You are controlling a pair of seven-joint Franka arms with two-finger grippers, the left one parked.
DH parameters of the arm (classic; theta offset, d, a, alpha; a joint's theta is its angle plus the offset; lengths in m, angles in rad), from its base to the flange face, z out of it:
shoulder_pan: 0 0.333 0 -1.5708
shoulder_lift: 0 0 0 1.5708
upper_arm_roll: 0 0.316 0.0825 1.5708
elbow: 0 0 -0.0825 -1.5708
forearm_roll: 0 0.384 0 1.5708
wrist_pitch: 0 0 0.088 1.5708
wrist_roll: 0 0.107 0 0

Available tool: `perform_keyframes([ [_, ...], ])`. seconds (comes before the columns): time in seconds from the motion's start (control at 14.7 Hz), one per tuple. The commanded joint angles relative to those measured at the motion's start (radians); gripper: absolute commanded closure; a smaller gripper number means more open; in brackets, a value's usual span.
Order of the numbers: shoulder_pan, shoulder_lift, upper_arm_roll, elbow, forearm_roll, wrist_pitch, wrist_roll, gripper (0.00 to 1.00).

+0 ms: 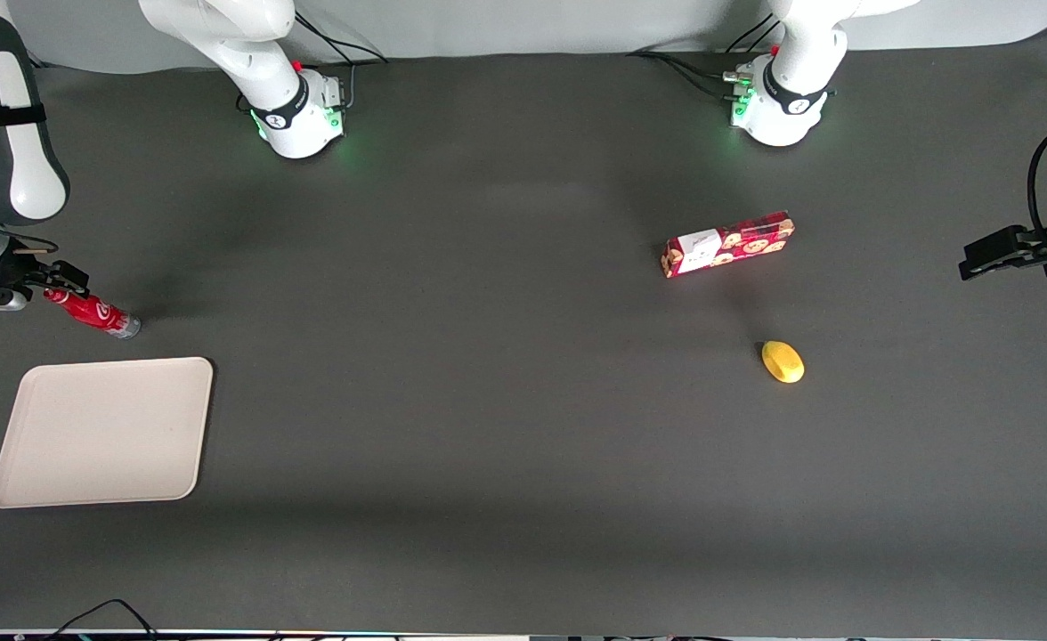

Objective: Place coke bottle on tray
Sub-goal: 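Close the right gripper around the bottle's neck and lift it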

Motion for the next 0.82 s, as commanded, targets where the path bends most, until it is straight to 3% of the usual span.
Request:
perform_keyframes([
  [0.0,-0.004,0.016,0.002,0.001,0.024,0.029,-0.032,0.0],
  [0.07,-0.004,0.018,0.002,0.002,0.024,0.031,-0.035,0.03],
  [0.2,-0.004,0.018,0.002,0.001,0.026,0.043,-0.033,0.35],
  [0.54,0.0,0.031,0.005,0.001,0.058,0.049,-0.03,0.92],
  [0.61,0.002,0.031,0.006,0.001,0.058,0.046,-0.027,1.0],
  [0.75,0.005,0.031,0.008,0.001,0.059,0.042,-0.021,1.0],
])
